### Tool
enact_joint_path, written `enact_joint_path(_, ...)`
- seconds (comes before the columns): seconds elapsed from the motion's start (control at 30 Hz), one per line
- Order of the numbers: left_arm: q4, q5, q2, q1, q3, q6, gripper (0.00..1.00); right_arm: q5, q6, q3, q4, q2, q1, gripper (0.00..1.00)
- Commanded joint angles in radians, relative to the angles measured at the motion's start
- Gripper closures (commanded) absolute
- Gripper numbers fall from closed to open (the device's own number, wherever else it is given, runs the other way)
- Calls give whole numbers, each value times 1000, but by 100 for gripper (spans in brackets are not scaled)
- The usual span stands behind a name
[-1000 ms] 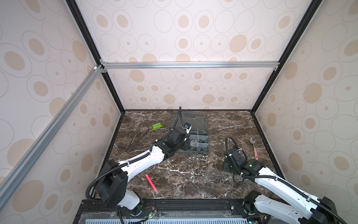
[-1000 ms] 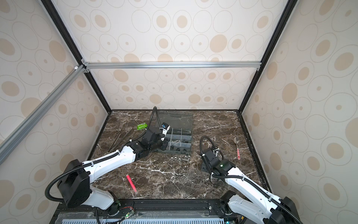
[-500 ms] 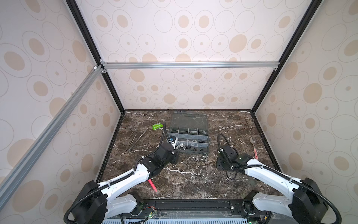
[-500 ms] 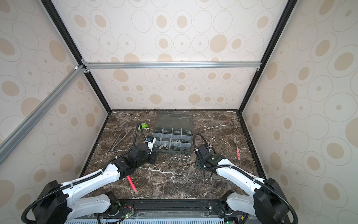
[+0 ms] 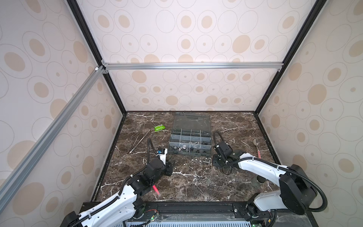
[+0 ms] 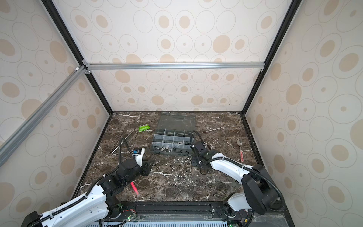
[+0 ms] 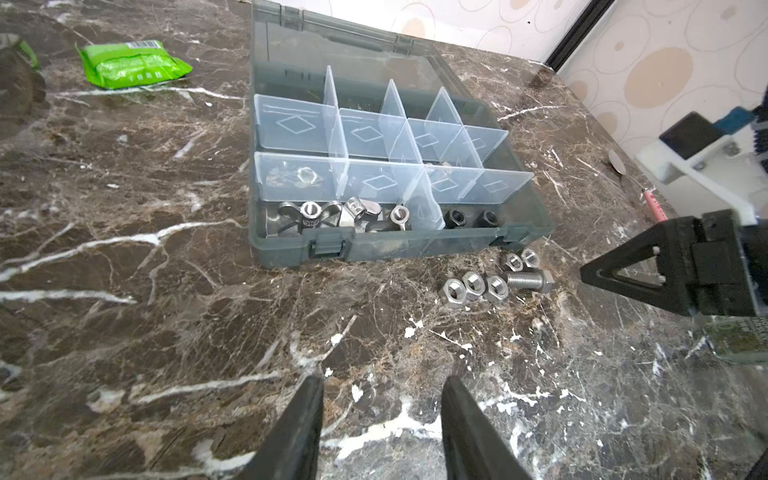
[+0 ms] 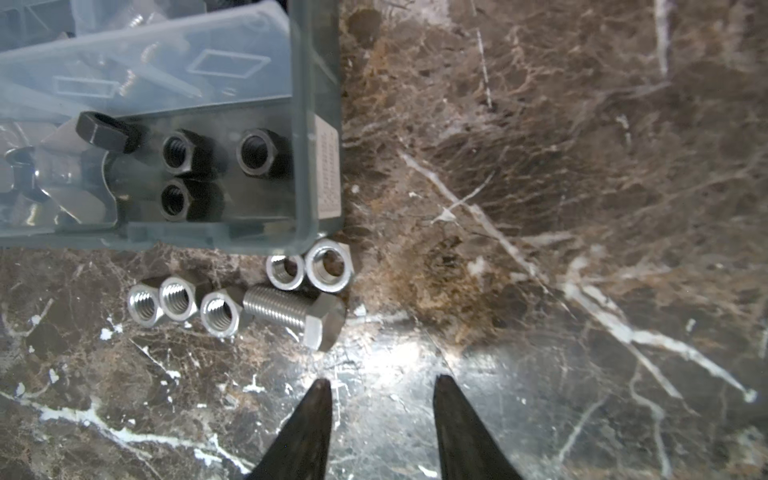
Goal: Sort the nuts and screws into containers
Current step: 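Lower the right gripper onto the silver bolt beside the organizer and close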
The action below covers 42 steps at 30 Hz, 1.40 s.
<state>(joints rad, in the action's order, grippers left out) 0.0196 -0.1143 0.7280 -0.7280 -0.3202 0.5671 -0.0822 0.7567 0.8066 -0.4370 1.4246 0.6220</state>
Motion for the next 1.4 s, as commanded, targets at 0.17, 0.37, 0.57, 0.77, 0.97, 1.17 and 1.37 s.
enact_joint_path(0.17, 8, 0, -52, 11, 13, 62, 52, 9, -28, 92, 19, 110, 21, 62)
enact_joint_path(0.37, 4, 17, -48, 11, 20, 71, 52, 9, -22, 98, 24, 146, 27, 64)
enact_joint_path(0.57, -6, 27, -44, 11, 21, 72, 52, 9, -17, 96, 27, 160, 28, 67)
enact_joint_path(0.77, -16, 28, -41, 11, 26, 77, 52, 9, -20, 103, 29, 178, 28, 69)
enact_joint_path(0.97, -33, 34, -41, 12, 36, 91, 51, 10, -22, 101, 32, 185, 28, 72)
enact_joint_path(1.17, -39, 37, -39, 11, 36, 93, 51, 13, -18, 85, 45, 186, 29, 76)
enact_joint_path(1.37, -41, 42, -35, 11, 38, 96, 51, 17, -14, 72, 55, 186, 31, 79)
